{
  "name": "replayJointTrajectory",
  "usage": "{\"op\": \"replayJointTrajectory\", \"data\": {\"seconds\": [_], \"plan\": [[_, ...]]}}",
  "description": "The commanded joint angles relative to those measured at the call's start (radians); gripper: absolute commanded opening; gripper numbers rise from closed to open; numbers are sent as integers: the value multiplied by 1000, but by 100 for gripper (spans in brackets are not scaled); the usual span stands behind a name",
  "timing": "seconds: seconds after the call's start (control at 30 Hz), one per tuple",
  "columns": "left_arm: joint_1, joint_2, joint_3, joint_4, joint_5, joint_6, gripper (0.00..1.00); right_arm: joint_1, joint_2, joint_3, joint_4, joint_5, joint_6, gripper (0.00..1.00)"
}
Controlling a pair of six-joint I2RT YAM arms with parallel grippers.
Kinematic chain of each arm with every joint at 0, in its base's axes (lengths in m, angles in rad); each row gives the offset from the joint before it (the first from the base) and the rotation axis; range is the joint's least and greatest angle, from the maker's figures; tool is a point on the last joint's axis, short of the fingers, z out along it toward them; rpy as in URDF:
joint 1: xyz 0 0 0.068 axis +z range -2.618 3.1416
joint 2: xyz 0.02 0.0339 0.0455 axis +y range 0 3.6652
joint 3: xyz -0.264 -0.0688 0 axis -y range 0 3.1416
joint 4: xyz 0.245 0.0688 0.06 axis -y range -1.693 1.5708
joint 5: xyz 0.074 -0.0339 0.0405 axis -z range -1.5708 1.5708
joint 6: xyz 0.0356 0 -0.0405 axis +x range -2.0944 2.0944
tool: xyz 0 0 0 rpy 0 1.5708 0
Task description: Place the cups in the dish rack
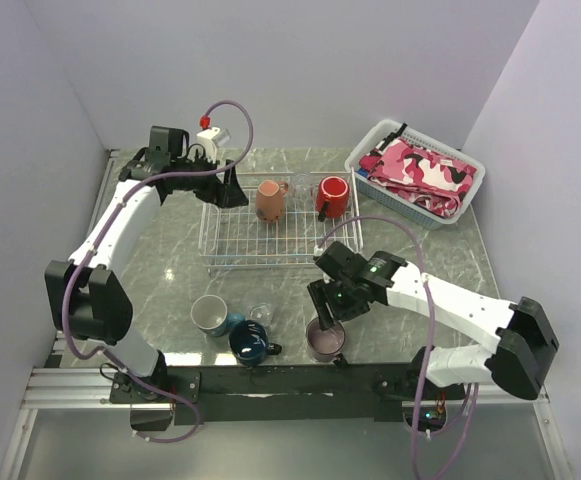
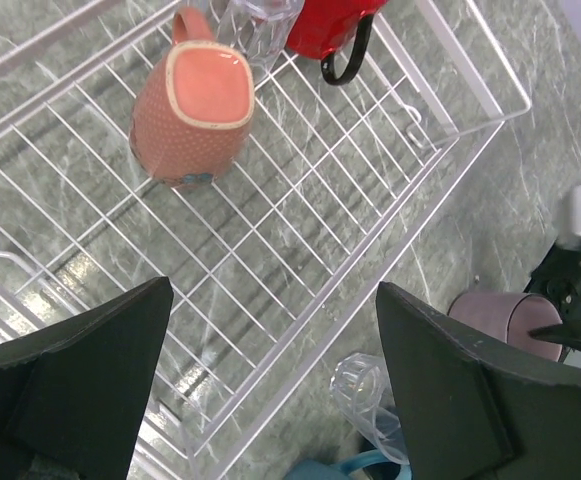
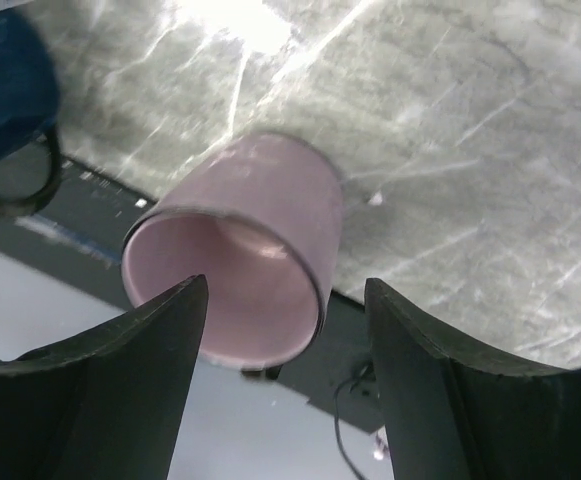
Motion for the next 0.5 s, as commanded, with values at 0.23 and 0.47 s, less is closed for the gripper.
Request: {"op": "replayJointTrajectory", "data": {"seconds": [0.23, 0.47], "plan": [[-7, -43, 63, -30, -13, 13, 89, 36, 241, 76, 105, 183, -84, 65], [-3, -43, 55, -23, -12, 62, 89, 41, 237, 76, 68, 158, -76, 6]]}}
